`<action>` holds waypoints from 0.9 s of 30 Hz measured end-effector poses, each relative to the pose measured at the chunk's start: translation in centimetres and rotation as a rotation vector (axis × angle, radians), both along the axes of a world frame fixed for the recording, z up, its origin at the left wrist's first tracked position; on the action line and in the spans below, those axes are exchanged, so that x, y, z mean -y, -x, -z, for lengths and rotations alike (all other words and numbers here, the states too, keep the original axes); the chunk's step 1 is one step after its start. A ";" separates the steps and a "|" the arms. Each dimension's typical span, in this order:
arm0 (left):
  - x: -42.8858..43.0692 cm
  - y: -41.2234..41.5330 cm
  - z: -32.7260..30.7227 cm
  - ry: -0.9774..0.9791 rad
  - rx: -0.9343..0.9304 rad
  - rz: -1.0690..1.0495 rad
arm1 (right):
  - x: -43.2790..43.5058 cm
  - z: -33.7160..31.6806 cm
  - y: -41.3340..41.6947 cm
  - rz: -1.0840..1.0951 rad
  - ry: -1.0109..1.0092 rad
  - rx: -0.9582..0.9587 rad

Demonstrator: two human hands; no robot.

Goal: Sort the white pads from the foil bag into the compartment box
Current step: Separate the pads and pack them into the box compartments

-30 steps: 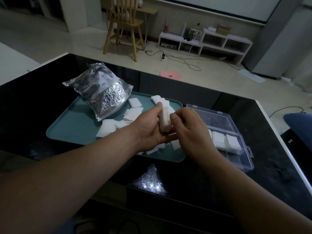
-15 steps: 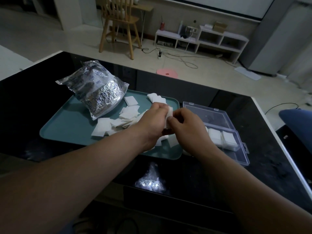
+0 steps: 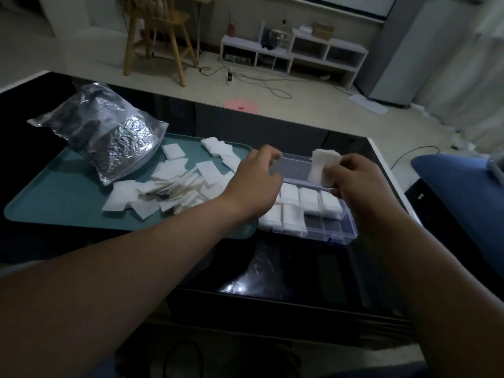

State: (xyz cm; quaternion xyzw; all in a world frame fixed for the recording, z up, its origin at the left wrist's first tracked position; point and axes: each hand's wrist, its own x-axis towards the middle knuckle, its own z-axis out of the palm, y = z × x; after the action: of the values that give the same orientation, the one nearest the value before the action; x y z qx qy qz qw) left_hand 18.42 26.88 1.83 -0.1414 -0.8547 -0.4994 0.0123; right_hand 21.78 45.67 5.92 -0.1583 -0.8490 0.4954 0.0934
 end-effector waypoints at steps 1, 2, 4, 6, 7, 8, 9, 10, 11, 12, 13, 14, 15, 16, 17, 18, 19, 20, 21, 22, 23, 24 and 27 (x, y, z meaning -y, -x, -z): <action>-0.4 -0.3 0.5 0.103 -0.057 0.064 | -0.9 0.3 -0.4 0.016 -0.004 0.022; -1.0 -0.7 0.9 0.210 -0.112 0.128 | -1.6 0.7 -0.8 0.020 -0.011 0.040; -1.9 -1.3 2.0 0.411 -0.182 0.242 | -2.4 1.3 -1.4 -0.002 -0.037 0.058; -2.6 -1.8 2.7 0.613 -0.254 0.309 | -3.2 1.7 -1.6 -0.032 -0.077 0.066; -2.8 -1.9 3.0 0.709 -0.305 0.312 | -3.4 1.8 -1.7 -0.051 -0.102 0.079; -3.0 -2.0 3.2 0.791 -0.360 0.299 | -3.7 2.0 -1.8 -0.068 -0.125 0.097; -3.2 -2.1 3.3 0.853 -0.411 0.277 | -3.9 2.2 -1.8 -0.084 -0.149 0.119; -3.3 -2.2 3.2 0.885 -0.458 0.257 | -4.0 2.5 -1.8 -0.096 -0.178 0.140; -3.6 -2.3 3.3 0.894 -0.500 0.253 | -4.1 2.7 -1.8 -0.103 -0.209 0.154; -3.7 -2.4 3.4 0.889 -0.527 0.265 | -4.3 3.0 -1.8 -0.111 -0.236 0.167; -3.8 -2.5 3.5 0.882 -0.535 0.294 | -4.4 3.3 -1.8 -0.122 -0.258 0.180; -3.8 -2.6 3.7 0.878 -0.526 0.325 | -4.5 3.5 -1.7 -0.135 -0.277 0.197; -3.8 -2.6 3.9 0.884 -0.506 0.350 | -4.6 3.6 -1.6 -0.144 -0.290 0.208; -3.8 -2.6 4.1 0.889 -0.488 0.364 | -4.7 3.8 -1.5 -0.143 -0.299 0.212; -3.8 -2.6 4.3 0.884 -0.478 0.366 | -4.7 3.9 -1.3 -0.140 -0.310 0.212; -3.9 -2.6 4.4 0.872 -0.475 0.362 | -4.7 4.0 -1.2 -0.137 -0.327 0.214; -3.8 -2.6 4.4 0.854 -0.470 0.350 | -4.5 4.2 -1.0 -0.138 -0.352 0.216; -3.9 -2.6 4.5 0.835 -0.463 0.340 | -4.5 4.4 -1.0 -0.135 -0.382 0.217; -4.0 -2.6 4.5 0.815 -0.456 0.331 | -4.3 4.6 -0.9 -0.132 -0.412 0.215; -4.1 -2.6 4.6 0.795 -0.448 0.323 | -4.3 4.8 -0.8 -0.134 -0.440 0.215; -4.1 -2.7 4.6 0.777 -0.441 0.315 | -4.2 4.9 -0.7 -0.145 -0.463 0.217; -4.1 -2.7 4.7 0.765 -0.433 0.308 | -4.0 5.0 -0.6 -0.160 -0.479 0.228; -4.2 -2.7 4.7 0.768 -0.410 0.299 | -3.5 5.1 -0.4 -0.195 -0.480 0.281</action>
State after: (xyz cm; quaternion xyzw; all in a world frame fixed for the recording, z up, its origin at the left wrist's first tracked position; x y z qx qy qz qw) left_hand 21.08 31.08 -2.84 -0.3534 -0.9280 -0.1044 0.0555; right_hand 22.14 49.18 0.82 -0.1163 -0.9577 0.2603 -0.0387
